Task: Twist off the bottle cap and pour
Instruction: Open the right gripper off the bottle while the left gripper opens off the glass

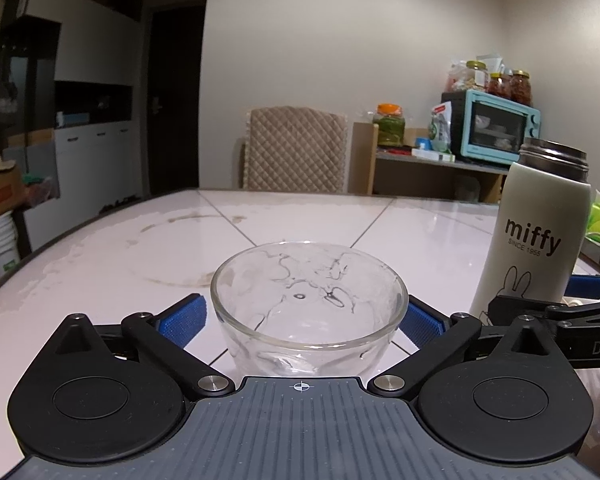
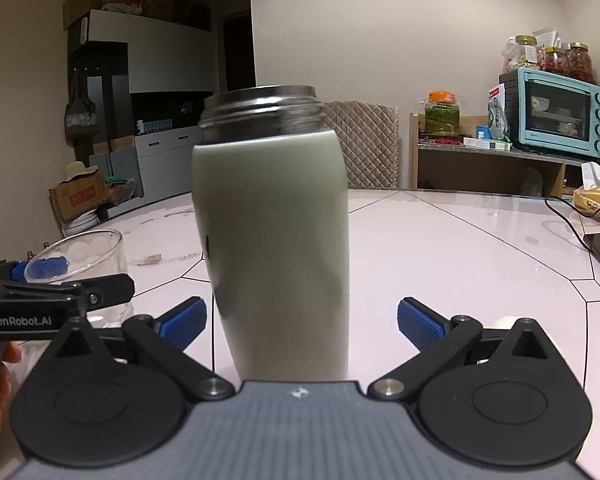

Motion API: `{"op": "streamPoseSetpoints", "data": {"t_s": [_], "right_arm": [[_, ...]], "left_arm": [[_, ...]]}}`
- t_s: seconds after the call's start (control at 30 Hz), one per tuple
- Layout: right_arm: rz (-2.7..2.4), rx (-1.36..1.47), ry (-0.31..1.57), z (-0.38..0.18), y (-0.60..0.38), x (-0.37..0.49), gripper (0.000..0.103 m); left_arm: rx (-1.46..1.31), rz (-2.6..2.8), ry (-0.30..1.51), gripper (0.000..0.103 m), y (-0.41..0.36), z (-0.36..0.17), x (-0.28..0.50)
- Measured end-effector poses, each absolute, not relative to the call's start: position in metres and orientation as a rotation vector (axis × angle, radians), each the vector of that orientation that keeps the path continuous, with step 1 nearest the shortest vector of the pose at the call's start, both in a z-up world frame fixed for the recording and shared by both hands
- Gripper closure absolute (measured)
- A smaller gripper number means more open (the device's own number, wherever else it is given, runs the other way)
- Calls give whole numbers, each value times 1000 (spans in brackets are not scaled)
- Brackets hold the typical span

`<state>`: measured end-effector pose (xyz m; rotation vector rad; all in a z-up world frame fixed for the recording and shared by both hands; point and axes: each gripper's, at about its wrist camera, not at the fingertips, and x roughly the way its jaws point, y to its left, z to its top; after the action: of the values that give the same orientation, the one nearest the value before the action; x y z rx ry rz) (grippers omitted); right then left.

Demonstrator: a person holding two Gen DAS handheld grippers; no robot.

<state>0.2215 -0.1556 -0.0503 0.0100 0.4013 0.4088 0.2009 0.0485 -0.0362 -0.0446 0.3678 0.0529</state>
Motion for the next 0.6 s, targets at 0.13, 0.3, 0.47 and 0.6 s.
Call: {"op": "streamPoseSetpoints", "data": {"t_s": [0.13, 0.3, 0.47, 0.6], "right_arm": [[404, 20, 404, -51, -158, 222, 0], [405, 25, 397, -50, -160, 221, 0], [400, 31, 383, -50, -162, 219, 0], [398, 31, 385, -51, -162, 219, 0]], "left_arm": [[-37, 56, 362, 0, 47, -36, 200], [-33, 57, 357, 0, 46, -36, 200], [-22, 61, 369, 0, 44, -36, 200], [-20, 62, 370, 0, 43, -36, 199]]}}
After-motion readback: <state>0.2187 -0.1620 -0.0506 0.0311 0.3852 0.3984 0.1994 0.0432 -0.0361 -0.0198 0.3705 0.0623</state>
